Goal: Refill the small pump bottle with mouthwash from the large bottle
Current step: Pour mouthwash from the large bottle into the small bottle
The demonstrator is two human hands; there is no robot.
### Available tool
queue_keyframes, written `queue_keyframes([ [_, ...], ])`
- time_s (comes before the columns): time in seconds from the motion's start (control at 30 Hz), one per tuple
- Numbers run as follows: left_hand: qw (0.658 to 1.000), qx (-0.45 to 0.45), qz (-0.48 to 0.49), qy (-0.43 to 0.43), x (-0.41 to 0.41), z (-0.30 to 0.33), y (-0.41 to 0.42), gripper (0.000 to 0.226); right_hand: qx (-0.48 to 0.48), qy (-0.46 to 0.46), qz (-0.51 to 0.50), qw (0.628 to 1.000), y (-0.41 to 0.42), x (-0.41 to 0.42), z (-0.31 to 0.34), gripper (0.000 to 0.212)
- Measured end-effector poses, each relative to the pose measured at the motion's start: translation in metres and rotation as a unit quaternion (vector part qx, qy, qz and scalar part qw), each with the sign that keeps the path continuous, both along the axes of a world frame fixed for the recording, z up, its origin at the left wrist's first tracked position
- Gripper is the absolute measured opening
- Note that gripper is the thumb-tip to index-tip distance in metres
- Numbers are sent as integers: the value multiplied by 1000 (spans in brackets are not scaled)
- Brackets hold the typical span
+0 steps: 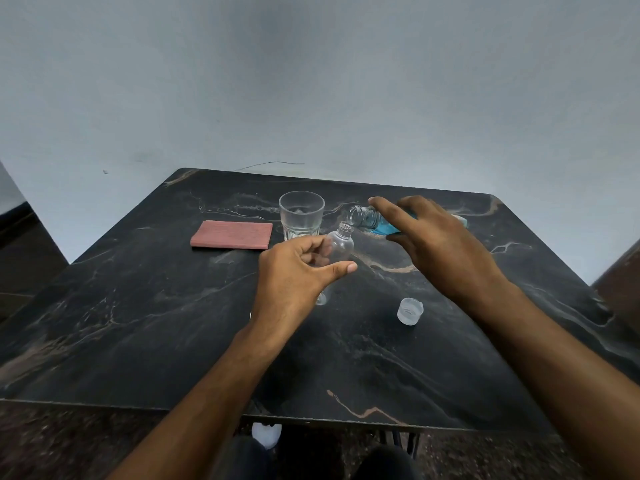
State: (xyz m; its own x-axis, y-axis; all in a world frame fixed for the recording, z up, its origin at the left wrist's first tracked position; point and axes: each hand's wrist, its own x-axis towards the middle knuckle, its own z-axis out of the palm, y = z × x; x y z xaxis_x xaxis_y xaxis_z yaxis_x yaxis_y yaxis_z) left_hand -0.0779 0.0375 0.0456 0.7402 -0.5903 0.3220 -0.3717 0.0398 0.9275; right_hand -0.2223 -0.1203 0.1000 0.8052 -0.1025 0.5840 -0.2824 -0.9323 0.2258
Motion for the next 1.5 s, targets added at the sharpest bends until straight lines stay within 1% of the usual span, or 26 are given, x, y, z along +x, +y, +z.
queue_keyframes([
  [0.3, 1000, 0, 2, -2, 0, -1, -1, 61, 2, -2, -1, 1000, -2, 0, -1, 66],
  [0.53, 1000, -9, 3, 2, 1, -2, -2, 61, 15, -8, -4, 1000, -2, 0, 1, 67],
  [0.77, 1000, -10, -6, 13, 1, -4, -2, 52, 8, 1, -4, 1000, -1, -1, 0, 66],
  [0.97, 1000, -11, -3, 7, 3, -3, -4, 59, 0, 1, -4, 1000, -2, -1, 0, 68],
  [1.13, 1000, -12, 0, 2, 3, -2, -5, 56, -6, 0, -3, 1000, -6, -1, 4, 65],
  [1.37, 1000, -15, -2, 1, 4, -3, -6, 59, -18, 9, -9, 1000, -8, -2, 5, 71],
  [1.5, 1000, -15, 1, -4, 3, -3, -5, 64, -12, 18, -17, 1000, -9, -2, 6, 75],
])
